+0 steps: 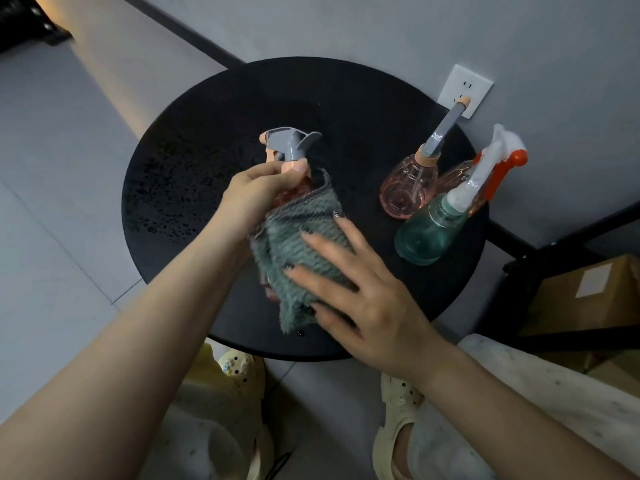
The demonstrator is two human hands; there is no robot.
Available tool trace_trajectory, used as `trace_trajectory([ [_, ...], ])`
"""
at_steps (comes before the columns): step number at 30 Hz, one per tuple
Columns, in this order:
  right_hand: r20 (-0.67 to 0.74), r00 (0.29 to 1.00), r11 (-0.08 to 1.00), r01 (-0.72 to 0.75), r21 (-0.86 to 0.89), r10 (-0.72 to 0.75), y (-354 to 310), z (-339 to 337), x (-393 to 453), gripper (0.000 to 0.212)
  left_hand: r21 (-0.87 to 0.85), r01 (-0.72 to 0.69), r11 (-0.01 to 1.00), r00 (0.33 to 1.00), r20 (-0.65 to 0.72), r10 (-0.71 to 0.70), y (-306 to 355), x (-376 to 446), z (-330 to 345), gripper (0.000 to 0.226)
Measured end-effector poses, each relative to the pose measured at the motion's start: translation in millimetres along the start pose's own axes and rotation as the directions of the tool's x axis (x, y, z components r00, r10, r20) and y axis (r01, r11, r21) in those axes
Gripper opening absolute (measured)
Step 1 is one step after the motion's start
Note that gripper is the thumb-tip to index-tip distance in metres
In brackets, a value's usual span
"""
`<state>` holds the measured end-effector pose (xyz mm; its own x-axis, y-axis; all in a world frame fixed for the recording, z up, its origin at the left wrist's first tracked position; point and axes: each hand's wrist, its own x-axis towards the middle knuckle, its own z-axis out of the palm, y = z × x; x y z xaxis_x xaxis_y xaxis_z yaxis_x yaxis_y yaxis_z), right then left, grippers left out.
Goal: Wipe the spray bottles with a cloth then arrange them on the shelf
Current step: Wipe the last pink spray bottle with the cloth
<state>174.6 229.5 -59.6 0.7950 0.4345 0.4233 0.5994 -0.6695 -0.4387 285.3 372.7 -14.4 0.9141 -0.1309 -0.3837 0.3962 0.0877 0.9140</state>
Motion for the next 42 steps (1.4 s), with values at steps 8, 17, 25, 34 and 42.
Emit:
trace_trajectory([
  [8,-0.003,1.000,0.994,-0.019,0.107,0.020,5.3,-7.6,4.1,0.037,-0.010,0.064,0.998,0.989,0.135,-0.062,0.9,-2.8,1.4,0.018],
  [17,-0.028,0.930,0.859,-0.326,0.395,0.366,6.9,-8.0,10.1,0.042,0.067,0.091,0.994,0.973,0.208,-0.103,-3.4,-3.8,7.2,0.019],
  [25,0.035,0.995,0.995,-0.099,0.014,0.098,1.1,-3.9,-2.1,0.036,0.115,0.019,0.993,0.973,0.226,-0.045,-1.0,-5.8,2.9,0.012],
  [34,0.046,0.992,0.990,0.123,-0.073,-0.120,14.9,-4.3,-7.4,0.033,0.243,-0.006,0.970,0.984,0.173,-0.038,10.0,-2.9,-11.1,0.024],
  [42,-0.015,0.912,0.817,-0.359,0.451,0.409,14.7,-10.7,6.8,0.040,0.275,-0.014,0.961,0.980,0.193,-0.041,2.7,-2.4,-3.5,0.025],
])
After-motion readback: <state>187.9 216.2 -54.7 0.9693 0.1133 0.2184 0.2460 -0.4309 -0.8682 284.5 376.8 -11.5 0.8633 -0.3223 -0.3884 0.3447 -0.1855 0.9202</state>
